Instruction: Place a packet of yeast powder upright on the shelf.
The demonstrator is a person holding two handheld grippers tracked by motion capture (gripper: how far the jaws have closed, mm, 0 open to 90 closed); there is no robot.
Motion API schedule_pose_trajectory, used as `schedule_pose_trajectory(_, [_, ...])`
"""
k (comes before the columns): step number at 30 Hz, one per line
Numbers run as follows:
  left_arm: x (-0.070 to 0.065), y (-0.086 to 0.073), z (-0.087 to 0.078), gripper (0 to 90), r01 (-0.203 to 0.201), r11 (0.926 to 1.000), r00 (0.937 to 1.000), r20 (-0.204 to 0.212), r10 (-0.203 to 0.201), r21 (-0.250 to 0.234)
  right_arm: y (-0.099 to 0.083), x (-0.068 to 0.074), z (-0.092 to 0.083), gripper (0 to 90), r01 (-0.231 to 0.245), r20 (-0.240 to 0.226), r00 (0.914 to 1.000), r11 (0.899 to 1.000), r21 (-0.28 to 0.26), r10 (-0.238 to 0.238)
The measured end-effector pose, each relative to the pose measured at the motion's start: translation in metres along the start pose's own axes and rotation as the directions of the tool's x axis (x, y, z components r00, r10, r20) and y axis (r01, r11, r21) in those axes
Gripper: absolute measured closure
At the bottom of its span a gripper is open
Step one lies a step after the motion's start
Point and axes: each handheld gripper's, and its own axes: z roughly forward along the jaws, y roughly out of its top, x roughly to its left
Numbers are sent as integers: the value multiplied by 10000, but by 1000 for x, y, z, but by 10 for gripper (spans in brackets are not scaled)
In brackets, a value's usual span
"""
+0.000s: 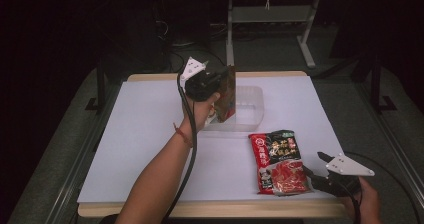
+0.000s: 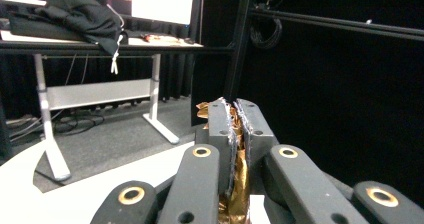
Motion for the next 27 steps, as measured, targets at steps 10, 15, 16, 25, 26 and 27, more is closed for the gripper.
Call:
schedule_pose_trajectory(10, [4, -9, 16, 858, 1, 10000, 9987, -518, 2, 55, -1, -1, 0, 317, -51, 8, 10000, 10000, -27, 51])
schedule_pose_trajectory(15, [6, -17, 22, 858, 161, 9999, 9966, -803, -157, 46, -1, -1, 1, 317, -69, 1, 10000, 10000, -9, 69])
schedule_pose_trajectory(16, [7, -19, 22, 857, 149, 9999, 9960, -884, -141, 87, -1, -1, 0, 317, -64, 0, 10000, 10000, -3, 64])
schedule_pose_trajectory(25, [6, -37, 26, 853, 391, 9990, 9962, -781, -373, 218, -1, -1, 0, 318, -30, -12, 10000, 10000, -8, 30])
schedule_pose_trajectory(26, [6, -39, 26, 853, 427, 9988, 9964, -740, -407, 245, -1, -1, 0, 318, -20, -11, 10000, 10000, -16, 20])
schedule_pose_trajectory(27, [5, -41, 26, 852, 464, 9986, 9964, -719, -444, 260, -1, 0, 0, 318, -36, -9, 10000, 10000, -2, 36])
